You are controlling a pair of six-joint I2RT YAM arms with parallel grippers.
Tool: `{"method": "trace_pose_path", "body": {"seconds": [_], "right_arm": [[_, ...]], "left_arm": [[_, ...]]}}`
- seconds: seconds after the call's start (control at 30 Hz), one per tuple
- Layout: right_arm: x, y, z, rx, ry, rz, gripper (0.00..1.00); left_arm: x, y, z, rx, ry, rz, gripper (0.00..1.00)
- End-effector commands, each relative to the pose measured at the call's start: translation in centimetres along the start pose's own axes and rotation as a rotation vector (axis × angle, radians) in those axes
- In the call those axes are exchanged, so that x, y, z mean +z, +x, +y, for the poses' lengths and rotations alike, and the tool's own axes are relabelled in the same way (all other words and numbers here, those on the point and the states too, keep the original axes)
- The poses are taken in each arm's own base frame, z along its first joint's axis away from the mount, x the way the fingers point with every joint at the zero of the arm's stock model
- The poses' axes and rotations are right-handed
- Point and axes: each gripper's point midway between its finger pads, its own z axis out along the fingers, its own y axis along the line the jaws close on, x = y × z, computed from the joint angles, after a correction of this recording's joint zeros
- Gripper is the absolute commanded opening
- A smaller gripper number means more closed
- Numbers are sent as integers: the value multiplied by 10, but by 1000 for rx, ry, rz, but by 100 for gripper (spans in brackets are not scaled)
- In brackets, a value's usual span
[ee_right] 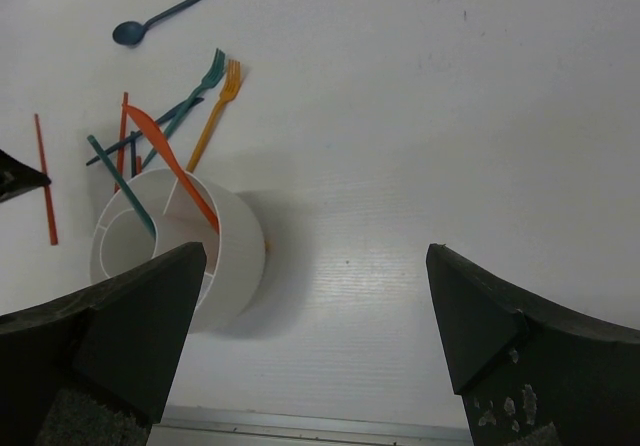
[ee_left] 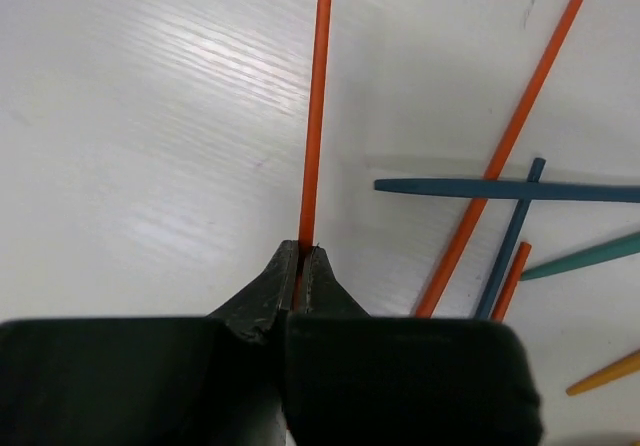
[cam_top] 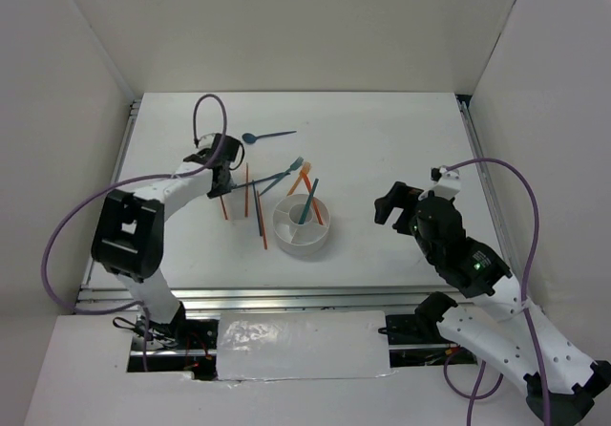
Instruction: Sort the eating utensils into containers
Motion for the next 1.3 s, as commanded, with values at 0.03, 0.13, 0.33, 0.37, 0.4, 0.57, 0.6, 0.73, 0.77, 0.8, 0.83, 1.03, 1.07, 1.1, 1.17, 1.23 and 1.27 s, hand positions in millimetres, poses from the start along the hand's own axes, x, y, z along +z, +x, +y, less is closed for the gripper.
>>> {"method": "trace_pose_path", "body": {"seconds": [0.03, 0.13, 0.33, 0.37, 0.4, 0.57, 0.6, 0.73, 0.77, 0.8, 0.83, 1.03, 1.07, 1.1, 1.17, 1.23, 1.27], "right_arm": [[-7, -15, 5, 30, -23, -48, 100], [-10, -18, 6, 36, -31, -55, 100], [-9, -21, 6, 36, -25, -66, 100], [-9, -22, 7, 39, -27, -67, 100], [-9, -21, 7, 38, -25, -63, 100], [-12, -21, 5, 41, -28, -65, 100], [-13, -20, 4, 40, -26, -62, 100], [-16, -23, 0, 39, -9, -70, 100], [-16, -23, -1, 38, -4, -71, 100], [-17, -23, -1, 40, -8, -74, 100], [-17, -23, -1, 42, -8, -74, 100], [-16, -20, -2, 44, -6, -67, 100], [-15, -20, -2, 40, -3, -66, 100], [-15, -20, -2, 40, -5, -66, 100], [-15, -20, -3, 36, 1, -67, 100], [-16, -21, -3, 37, 1, -69, 100], [-16, -21, -3, 37, 1, -69, 100]], "left_arm": [[-64, -69, 32, -63, -51, -202, 0], [-104, -99, 27, -53, 47, -333, 0], [-207, -104, -52, 104, 651, -598, 0], [-224, -99, -67, 127, 769, -624, 0], [-243, -107, -77, 118, 849, -694, 0], [-266, -81, -123, 232, 1059, -705, 0], [-275, -78, -131, 251, 1104, -721, 0], [-288, -52, -157, 306, 1235, -759, 0], [-289, -48, -160, 311, 1253, -766, 0], [-291, -45, -163, 315, 1275, -774, 0], [-294, -37, -167, 321, 1324, -784, 0], [-296, -12, -174, 298, 1446, -814, 0], [-294, -9, -176, 304, 1449, -805, 0], [-291, -6, -180, 312, 1447, -794, 0], [-289, -2, -184, 328, 1457, -787, 0], [-281, 5, -186, 327, 1457, -768, 0], [-282, 5, -186, 315, 1470, -781, 0]]}}
